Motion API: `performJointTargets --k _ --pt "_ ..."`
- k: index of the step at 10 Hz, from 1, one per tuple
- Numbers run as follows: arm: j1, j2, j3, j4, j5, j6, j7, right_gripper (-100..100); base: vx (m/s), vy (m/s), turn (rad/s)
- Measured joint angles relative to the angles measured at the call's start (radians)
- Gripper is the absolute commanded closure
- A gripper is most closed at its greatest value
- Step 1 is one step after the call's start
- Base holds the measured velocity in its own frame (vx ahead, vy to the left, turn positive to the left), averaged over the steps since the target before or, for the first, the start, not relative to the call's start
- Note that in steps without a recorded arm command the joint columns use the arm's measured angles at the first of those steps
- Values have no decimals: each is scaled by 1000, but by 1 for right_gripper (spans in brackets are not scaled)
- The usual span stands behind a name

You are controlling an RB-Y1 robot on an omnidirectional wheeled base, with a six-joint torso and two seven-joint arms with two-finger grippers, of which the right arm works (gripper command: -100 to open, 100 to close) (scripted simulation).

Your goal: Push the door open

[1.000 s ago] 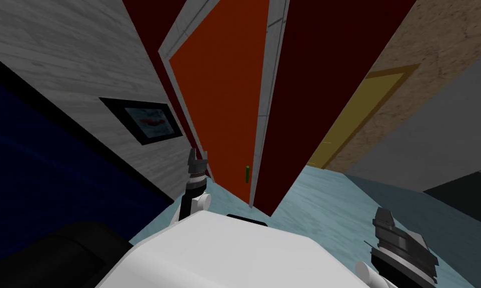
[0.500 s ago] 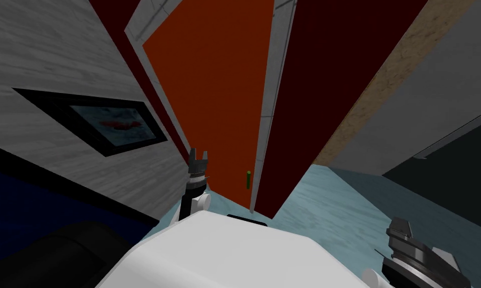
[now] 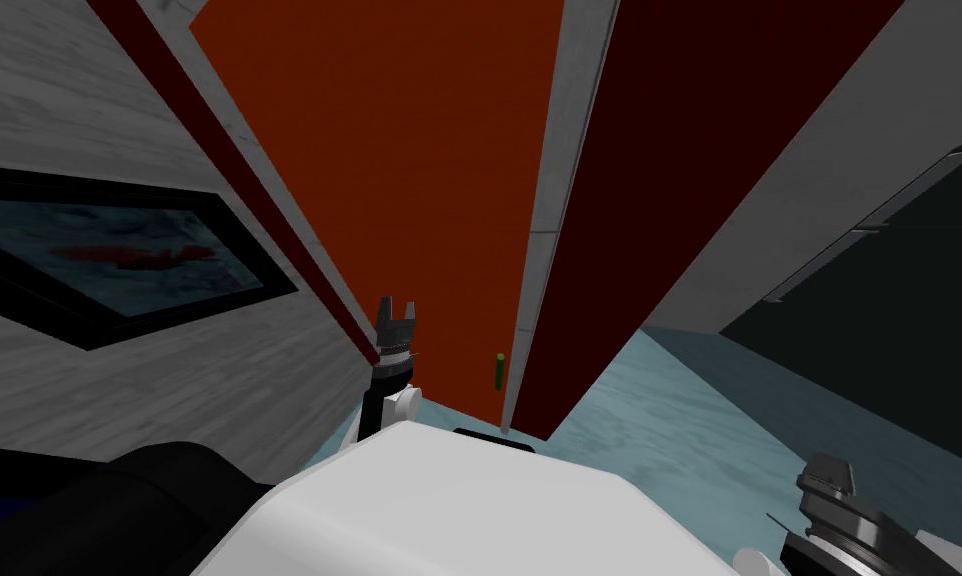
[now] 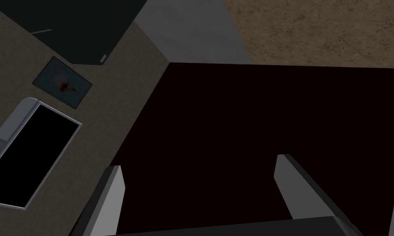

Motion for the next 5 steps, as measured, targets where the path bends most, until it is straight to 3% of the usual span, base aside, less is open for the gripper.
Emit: performJointTargets --k 5 --pt "-19 -16 -37 81 -30 -21 56 -100 97 115 -213"
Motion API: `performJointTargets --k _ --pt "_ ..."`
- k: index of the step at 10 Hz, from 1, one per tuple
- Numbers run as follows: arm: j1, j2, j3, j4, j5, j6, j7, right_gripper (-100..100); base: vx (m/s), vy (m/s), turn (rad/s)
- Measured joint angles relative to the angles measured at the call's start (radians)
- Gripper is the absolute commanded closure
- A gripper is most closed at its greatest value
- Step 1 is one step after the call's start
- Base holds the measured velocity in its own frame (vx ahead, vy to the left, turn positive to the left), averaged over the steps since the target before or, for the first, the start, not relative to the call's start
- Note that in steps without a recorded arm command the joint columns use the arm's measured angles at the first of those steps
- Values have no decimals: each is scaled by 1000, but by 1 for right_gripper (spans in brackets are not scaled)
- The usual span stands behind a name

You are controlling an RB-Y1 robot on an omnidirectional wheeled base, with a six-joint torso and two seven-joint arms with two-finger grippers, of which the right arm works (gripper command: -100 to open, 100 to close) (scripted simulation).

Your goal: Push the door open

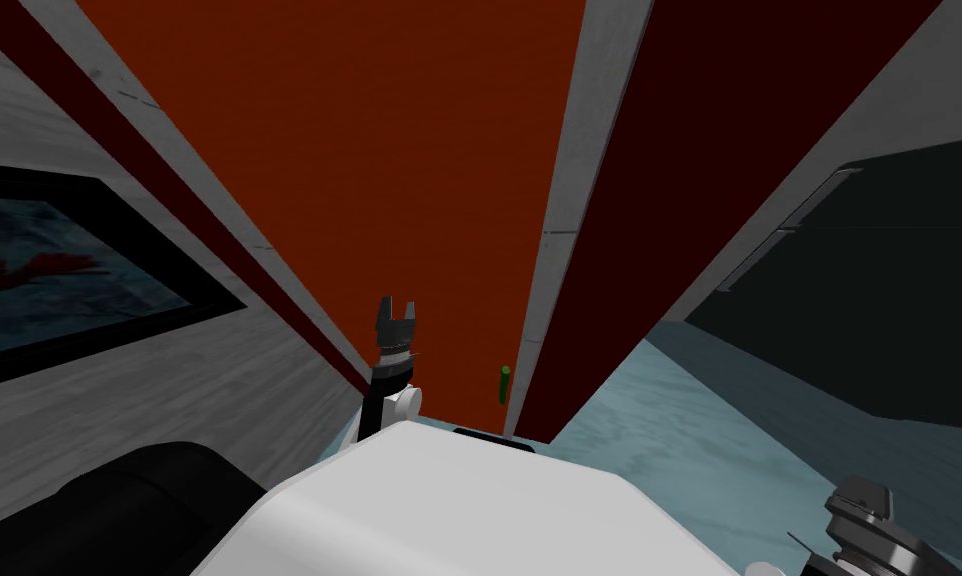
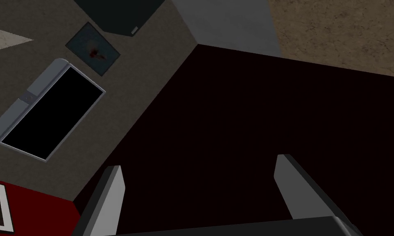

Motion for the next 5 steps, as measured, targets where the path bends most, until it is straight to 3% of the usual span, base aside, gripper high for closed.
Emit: performJointTargets --k 1,2,5 --pt "-10 -10 -8 31 -7 -9 11 -100 26 109 -314" --pt "-16 -17 -17 58 -14 -18 21 -100 15 59 -169" --pt "-11 -8 -24 46 -19 -11 39 -100 -3 -11 32"
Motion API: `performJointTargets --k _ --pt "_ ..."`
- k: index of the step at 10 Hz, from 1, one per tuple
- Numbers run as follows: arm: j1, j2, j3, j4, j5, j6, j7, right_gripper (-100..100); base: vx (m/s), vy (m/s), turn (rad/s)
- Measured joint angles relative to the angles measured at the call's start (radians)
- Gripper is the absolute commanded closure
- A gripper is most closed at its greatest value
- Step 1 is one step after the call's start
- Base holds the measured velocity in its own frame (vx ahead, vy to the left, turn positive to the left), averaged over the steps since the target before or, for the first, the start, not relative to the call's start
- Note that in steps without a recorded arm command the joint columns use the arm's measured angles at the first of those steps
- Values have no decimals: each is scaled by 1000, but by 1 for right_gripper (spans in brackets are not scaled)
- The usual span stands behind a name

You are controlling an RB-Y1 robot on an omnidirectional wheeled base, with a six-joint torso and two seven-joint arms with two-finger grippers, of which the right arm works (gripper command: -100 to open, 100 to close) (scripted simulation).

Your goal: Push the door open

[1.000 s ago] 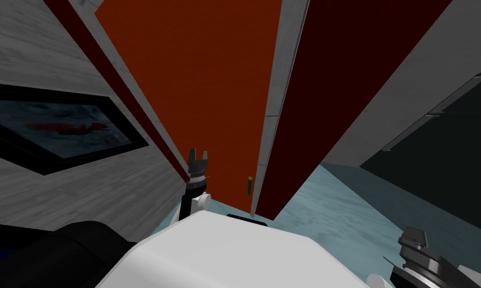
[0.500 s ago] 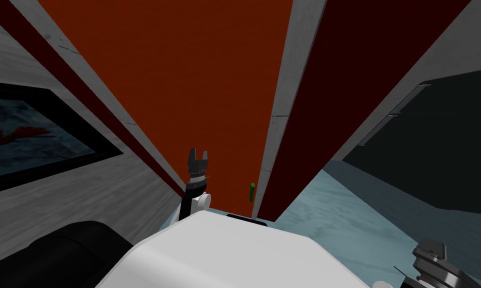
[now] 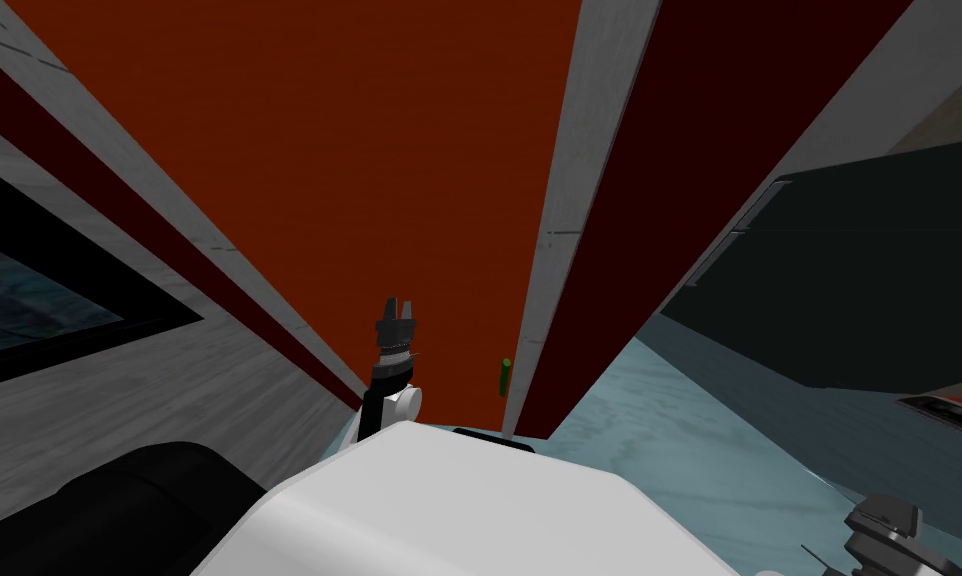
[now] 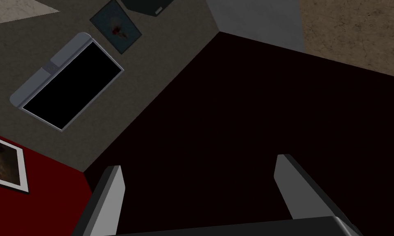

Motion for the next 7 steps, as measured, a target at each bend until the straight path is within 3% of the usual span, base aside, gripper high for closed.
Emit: performJointTargets --k 5,7 --pt "0 0 0 0 0 0 0 -100 0 2 -5" --pt "10 3 8 -3 15 -3 4 -100 -30 59 -10"
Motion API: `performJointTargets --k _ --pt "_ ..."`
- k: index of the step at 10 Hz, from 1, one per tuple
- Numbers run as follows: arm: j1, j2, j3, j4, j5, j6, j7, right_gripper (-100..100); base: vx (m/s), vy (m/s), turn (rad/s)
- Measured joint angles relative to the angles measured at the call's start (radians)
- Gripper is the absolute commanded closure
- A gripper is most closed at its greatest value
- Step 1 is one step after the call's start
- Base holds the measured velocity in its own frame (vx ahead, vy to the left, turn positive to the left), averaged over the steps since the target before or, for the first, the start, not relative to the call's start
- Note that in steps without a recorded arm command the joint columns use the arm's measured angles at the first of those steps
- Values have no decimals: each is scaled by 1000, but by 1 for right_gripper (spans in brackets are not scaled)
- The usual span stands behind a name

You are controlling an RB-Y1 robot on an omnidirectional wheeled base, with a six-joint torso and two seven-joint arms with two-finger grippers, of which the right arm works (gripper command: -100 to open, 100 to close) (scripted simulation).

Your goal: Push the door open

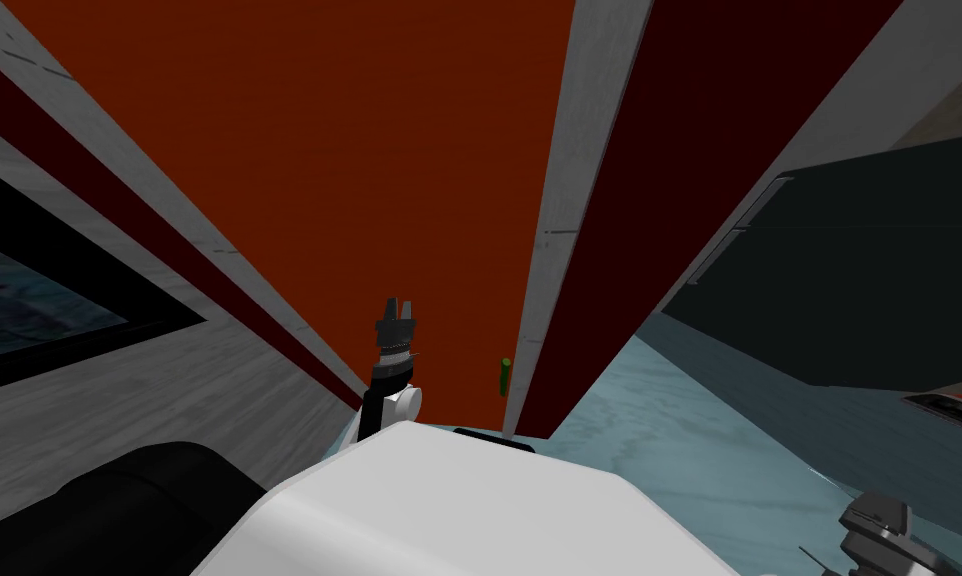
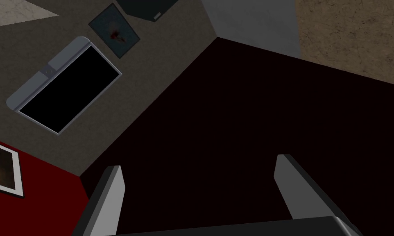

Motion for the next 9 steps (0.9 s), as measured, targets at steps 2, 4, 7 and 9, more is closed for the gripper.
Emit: performJointTargets --k 2,4,7,9 --pt "12 -6 24 21 43 -17 7 -100 -46 76 -7" --pt "27 -3 45 21 81 -25 20 -100 -30 72 -3" --pt "45 -8 79 42 141 -48 31 -100 -22 70 4" --pt "61 -8 102 47 182 -60 40 -100 -13 65 5"
